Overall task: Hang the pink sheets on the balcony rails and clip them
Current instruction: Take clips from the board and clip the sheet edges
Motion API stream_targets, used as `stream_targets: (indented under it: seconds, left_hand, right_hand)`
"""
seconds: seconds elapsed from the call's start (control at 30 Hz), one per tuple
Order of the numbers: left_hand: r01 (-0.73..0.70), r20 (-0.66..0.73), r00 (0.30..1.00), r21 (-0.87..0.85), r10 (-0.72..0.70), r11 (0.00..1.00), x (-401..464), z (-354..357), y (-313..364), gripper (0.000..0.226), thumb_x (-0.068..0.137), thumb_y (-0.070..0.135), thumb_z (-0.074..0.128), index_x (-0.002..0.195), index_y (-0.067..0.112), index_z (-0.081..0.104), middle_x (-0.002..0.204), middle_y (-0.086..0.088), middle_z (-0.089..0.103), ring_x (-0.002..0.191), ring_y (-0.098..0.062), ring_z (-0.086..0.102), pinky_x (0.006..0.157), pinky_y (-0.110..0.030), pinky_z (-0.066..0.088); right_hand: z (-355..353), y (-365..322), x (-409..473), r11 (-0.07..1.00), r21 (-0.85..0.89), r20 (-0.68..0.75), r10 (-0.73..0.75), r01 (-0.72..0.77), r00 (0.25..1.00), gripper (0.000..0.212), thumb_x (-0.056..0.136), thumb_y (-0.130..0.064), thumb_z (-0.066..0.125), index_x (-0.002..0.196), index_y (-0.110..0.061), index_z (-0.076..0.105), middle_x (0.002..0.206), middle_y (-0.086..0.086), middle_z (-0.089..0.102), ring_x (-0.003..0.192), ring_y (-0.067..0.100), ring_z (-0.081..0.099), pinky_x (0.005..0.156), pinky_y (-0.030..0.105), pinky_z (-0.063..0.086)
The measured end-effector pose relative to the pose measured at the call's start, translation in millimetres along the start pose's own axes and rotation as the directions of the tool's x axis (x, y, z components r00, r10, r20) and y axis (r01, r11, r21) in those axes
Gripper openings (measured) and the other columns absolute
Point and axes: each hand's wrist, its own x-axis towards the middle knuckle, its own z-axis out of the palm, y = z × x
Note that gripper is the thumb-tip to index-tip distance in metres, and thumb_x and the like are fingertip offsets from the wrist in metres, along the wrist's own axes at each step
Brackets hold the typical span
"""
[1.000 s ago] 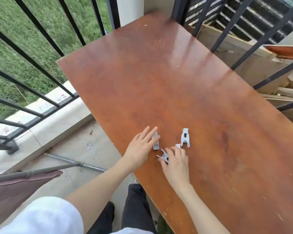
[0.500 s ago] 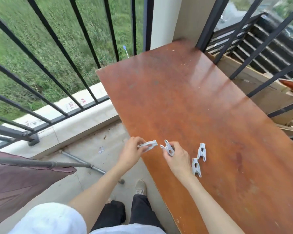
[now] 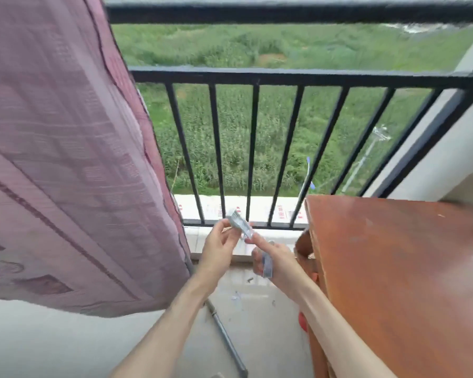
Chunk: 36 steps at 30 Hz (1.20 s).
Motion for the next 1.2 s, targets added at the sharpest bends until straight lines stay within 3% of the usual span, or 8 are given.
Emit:
stream_targets:
  seconds: [0.17,0.33,0.4,0.53,0.73,0.83,0.97,1.2]
  left_hand:
    - [-0.132,-0.146,0.981,-0.001,0.131,0.991,-5.5,-44.5,24.2,0.017,0.094,0.012,0.045,0.109,0.008,0.053,0.110,0.000,0.067,0.093,0.011,0.060,0.078,-0.004,0.043]
    - [-0.156,-0.338,0.916,0.201,0.217,0.967,-8.8,-59.4,37.1,0.017,0.091,0.017,0.054,0.090,0.034,0.058,0.092,0.016,0.067,0.086,0.000,0.062,0.078,-0.015,0.045]
    - [-0.161,-0.466,0.833,0.312,0.298,0.936,-14.3,-59.6,47.0,0.013,0.089,0.020,0.057,0.089,0.032,0.059,0.088,0.017,0.066,0.081,-0.001,0.060,0.074,-0.010,0.044]
    - [-0.211,-0.671,0.559,0.454,0.488,0.866,-22.9,-56.9,77.3,0.016,0.082,0.014,0.066,0.091,0.019,0.053,0.082,0.009,0.058,0.076,-0.006,0.055,0.066,-0.005,0.039]
    - [-0.035,-0.665,0.307,0.706,0.680,0.707,-5.0,-55.2,114.1,0.037,0.076,0.021,0.072,0.097,0.014,0.043,0.088,0.003,0.044,0.078,-0.013,0.045,0.063,-0.013,0.032]
    - [-0.010,-0.684,0.300,0.695,0.665,0.719,-1.5,-53.2,122.1,0.033,0.080,0.011,0.065,0.095,0.021,0.037,0.088,0.002,0.047,0.070,-0.012,0.048,0.053,-0.009,0.035]
    - [-0.023,-0.728,0.337,0.628,0.597,0.778,-0.8,-52.7,123.0,0.017,0.086,0.003,0.052,0.100,0.012,0.049,0.091,0.004,0.049,0.069,0.003,0.047,0.060,0.001,0.036]
    - [-0.044,-0.683,0.339,0.675,0.647,0.736,1.8,-46.2,117.6,0.017,0.088,0.006,0.055,0.104,0.010,0.059,0.094,0.009,0.052,0.080,0.001,0.052,0.072,0.005,0.033]
  right_hand:
    - [49.8,-22.3,25.9,0.998,-0.011,0.286,0.065,-0.065,0.956,0.025,0.080,-0.034,0.065,0.093,-0.012,0.068,0.062,-0.003,0.053,0.044,0.007,0.042,0.045,0.020,0.029]
    - [71.1,-49.4,35.6,0.991,-0.121,0.320,-0.013,0.055,0.947,0.028,0.076,-0.033,0.065,0.078,-0.007,0.057,0.061,0.002,0.051,0.047,0.012,0.042,0.047,0.023,0.030]
    - [75.5,-65.2,38.2,0.987,-0.099,0.281,-0.092,0.124,0.955,0.021,0.084,-0.027,0.061,0.082,-0.007,0.057,0.064,0.003,0.053,0.050,0.010,0.046,0.046,0.020,0.034]
    - [93.8,-112.1,46.8,0.944,-0.140,0.304,-0.247,0.300,0.920,0.020,0.096,-0.024,0.045,0.097,-0.008,0.056,0.081,0.007,0.064,0.065,0.012,0.057,0.048,0.018,0.042]
    - [140.6,-156.6,47.4,0.901,-0.036,0.499,-0.359,0.433,0.789,0.023,0.098,-0.027,0.039,0.098,-0.005,0.048,0.099,0.011,0.071,0.095,0.021,0.068,0.078,0.028,0.057]
    - [151.5,-162.5,45.0,0.884,-0.007,0.570,-0.381,0.468,0.728,0.026,0.098,-0.025,0.037,0.077,-0.013,0.045,0.079,-0.007,0.074,0.086,0.007,0.069,0.077,0.021,0.056]
    - [159.2,-162.6,46.2,0.904,0.045,0.602,-0.365,0.426,0.710,0.023,0.098,-0.025,0.039,0.101,-0.004,0.046,0.080,0.003,0.071,0.077,0.009,0.070,0.069,0.020,0.056]
    - [157.1,-162.0,52.9,0.916,0.044,0.623,-0.337,0.398,0.706,0.028,0.095,-0.028,0.042,0.108,-0.004,0.046,0.084,0.005,0.072,0.079,0.013,0.070,0.072,0.022,0.056]
